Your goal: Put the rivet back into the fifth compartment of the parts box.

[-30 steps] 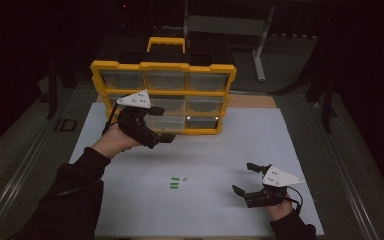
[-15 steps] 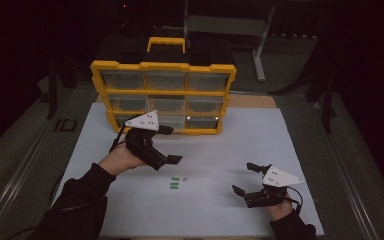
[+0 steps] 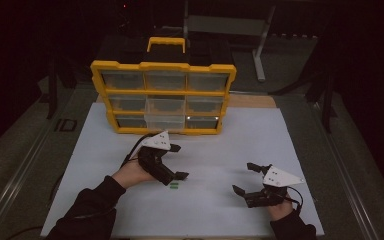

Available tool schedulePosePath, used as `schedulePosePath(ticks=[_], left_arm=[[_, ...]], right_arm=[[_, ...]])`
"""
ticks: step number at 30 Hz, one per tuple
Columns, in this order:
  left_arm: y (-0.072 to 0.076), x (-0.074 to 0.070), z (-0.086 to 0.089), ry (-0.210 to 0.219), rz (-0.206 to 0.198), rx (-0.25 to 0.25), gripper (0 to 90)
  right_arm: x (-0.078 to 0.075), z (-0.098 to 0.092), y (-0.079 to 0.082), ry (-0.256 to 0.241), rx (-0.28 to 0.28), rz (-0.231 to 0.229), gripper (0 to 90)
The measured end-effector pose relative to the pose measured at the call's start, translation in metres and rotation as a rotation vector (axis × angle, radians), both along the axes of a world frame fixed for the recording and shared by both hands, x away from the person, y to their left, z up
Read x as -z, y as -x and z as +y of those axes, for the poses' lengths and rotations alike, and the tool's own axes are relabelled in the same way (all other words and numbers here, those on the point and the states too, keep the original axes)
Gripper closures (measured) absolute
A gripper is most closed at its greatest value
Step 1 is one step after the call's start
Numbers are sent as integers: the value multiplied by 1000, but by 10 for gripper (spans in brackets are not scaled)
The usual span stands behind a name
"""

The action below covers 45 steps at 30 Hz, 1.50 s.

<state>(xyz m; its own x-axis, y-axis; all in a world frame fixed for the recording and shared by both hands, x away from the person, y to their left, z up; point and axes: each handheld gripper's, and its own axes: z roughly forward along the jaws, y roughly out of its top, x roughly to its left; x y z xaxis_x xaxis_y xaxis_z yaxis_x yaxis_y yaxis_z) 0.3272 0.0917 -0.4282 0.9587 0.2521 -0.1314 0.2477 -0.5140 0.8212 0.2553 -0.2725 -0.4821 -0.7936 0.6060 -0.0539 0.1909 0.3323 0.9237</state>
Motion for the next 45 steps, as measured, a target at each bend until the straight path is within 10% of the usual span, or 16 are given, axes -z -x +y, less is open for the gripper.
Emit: schedulePosePath(ticks=[11, 21, 45], left_arm=[[-4, 50, -13, -69, 53, 11, 189], [-15, 79, -12, -120, 84, -15, 512], [-21, 94, -21, -184, 88, 31, 820]], right_arm=[[0, 0, 0, 2, -1, 0, 94], [0, 0, 0, 4, -2, 0, 94], [0, 0, 0, 3, -1, -1, 94]])
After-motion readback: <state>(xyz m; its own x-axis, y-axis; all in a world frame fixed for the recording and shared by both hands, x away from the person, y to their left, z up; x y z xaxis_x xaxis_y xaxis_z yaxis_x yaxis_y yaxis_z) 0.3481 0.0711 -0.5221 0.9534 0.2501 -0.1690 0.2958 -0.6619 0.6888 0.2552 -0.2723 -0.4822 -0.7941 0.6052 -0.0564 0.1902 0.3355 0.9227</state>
